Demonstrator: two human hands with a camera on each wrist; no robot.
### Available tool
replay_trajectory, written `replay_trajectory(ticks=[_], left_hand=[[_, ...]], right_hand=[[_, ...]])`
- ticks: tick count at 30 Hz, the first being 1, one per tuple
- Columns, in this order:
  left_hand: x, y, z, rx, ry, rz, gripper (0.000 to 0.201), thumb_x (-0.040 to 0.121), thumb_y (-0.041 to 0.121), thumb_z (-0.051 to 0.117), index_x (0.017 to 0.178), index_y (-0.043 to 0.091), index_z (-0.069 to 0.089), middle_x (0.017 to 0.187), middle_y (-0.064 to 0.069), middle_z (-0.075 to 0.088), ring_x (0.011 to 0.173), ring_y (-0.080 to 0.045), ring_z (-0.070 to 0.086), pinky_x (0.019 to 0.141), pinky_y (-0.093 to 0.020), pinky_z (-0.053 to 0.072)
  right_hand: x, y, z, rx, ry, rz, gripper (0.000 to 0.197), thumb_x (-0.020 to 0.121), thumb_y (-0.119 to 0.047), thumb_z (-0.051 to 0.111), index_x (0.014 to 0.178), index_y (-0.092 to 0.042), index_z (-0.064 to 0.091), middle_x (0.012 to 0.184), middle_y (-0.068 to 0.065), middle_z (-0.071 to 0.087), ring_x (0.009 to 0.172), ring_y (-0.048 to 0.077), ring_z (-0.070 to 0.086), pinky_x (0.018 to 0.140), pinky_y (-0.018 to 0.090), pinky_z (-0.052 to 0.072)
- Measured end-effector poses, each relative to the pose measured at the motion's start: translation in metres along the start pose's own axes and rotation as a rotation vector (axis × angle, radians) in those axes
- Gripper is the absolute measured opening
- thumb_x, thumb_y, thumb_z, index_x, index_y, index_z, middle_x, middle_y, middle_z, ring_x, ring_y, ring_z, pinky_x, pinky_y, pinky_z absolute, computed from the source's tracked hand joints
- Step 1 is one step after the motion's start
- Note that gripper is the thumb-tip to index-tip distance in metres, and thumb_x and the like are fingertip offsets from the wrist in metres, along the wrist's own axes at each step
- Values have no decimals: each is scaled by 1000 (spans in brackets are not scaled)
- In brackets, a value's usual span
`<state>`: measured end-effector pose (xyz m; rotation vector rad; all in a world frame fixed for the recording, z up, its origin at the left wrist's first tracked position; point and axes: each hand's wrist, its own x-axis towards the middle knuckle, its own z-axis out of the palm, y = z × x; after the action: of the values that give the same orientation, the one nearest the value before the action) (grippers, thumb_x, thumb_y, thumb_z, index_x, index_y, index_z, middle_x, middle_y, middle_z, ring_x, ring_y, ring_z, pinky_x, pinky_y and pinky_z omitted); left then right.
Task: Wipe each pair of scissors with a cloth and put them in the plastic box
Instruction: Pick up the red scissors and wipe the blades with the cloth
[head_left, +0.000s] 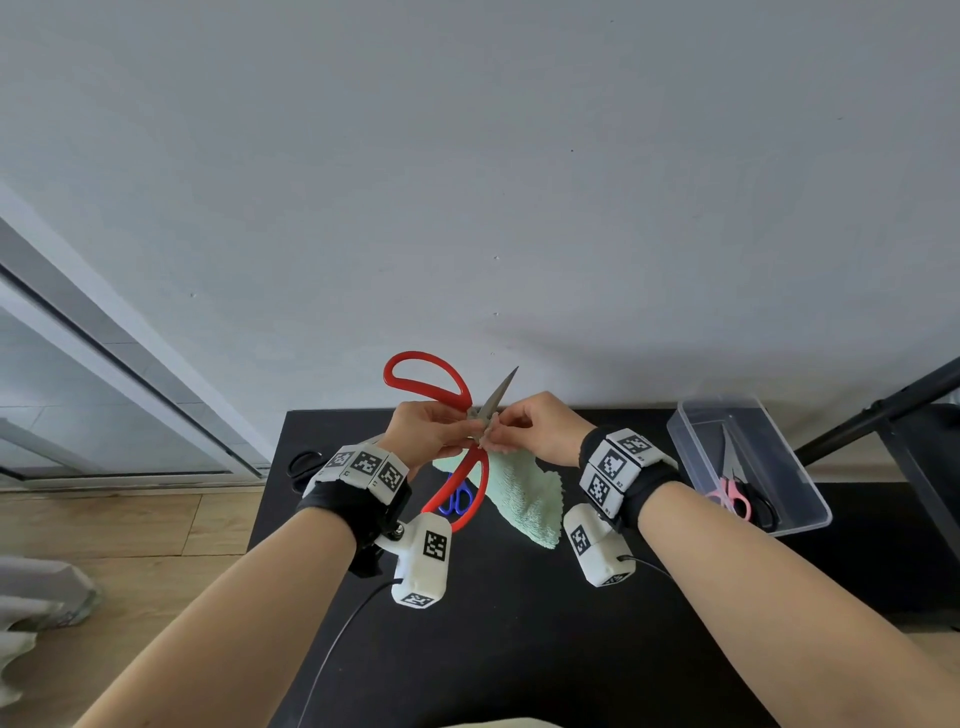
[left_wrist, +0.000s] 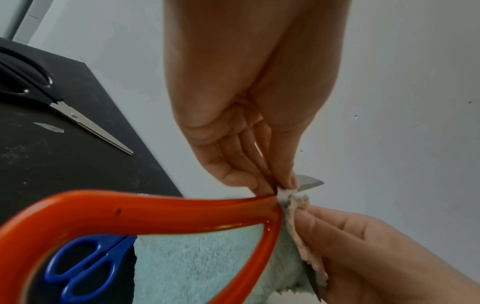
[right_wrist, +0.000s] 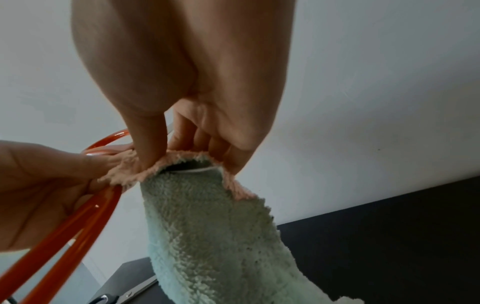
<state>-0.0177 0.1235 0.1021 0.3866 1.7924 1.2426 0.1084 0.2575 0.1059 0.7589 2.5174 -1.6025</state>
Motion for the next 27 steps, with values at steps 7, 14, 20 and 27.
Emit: replay_trajectory(ticks=[7, 14, 20, 27], left_hand=[[1, 5, -9, -26, 5, -12, 20, 78, 9, 74, 95, -1, 69, 89, -14, 73, 73, -15, 70, 75, -28, 59], [5, 3, -30, -186, 84, -27, 24, 78, 11, 75, 99, 2, 68, 91, -11, 74, 77, -16, 71, 69, -23, 58], [5, -4, -23, -366, 86, -69, 24, 79, 9, 73, 101, 0, 68, 91, -11, 73, 77, -15, 69, 68, -23, 55], [5, -11, -12, -554, 73, -93, 19, 82, 8, 69, 99, -1, 68, 88, -10, 72, 76, -14, 70, 70, -22, 57]], right_hand=[[-7, 7, -7, -65, -4, 55, 19, 89, -26, 66, 94, -9, 72, 60, -9, 54, 40, -3, 41, 44, 9, 30], [-14, 32, -13, 87, 102, 104, 18, 88, -26, 66, 76, -14, 72, 87, 13, 73, 91, 30, 68, 90, 39, 51], [-16, 21, 10, 506, 253, 111, 9, 87, -16, 67, 89, -9, 73, 62, -9, 66, 62, 0, 59, 61, 13, 45], [-10, 17, 27, 838, 313, 159, 15, 86, -19, 68, 95, -11, 76, 82, 9, 68, 84, 22, 59, 80, 38, 45]])
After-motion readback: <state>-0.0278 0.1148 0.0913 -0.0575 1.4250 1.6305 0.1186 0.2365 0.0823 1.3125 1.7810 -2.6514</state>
